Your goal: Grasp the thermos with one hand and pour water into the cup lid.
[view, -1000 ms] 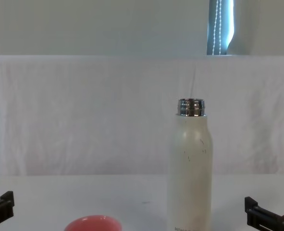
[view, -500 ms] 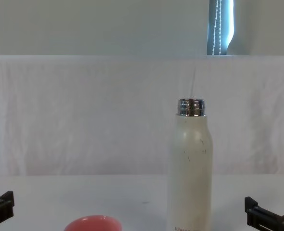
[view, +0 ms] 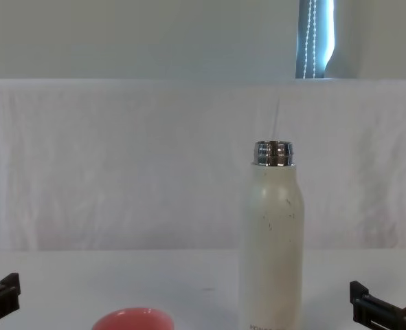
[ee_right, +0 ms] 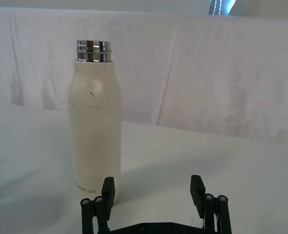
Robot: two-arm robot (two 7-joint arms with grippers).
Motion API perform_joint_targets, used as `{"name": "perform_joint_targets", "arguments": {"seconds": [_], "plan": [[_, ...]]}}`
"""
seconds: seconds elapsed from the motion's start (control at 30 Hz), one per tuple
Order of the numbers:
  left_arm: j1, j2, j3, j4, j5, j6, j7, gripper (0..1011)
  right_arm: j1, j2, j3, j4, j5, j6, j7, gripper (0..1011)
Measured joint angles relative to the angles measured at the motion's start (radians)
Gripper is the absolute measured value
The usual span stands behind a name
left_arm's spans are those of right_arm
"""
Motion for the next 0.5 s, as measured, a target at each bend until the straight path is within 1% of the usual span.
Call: {"name": "perform_joint_targets", "arguments": {"seconds": [0.5], "plan": [[0.000, 0.000, 0.000, 0.000, 0.000, 0.000, 0.000, 1001, 0.000, 0.000, 0.000, 0.000, 0.000, 0.000, 0.000, 1001]]}}
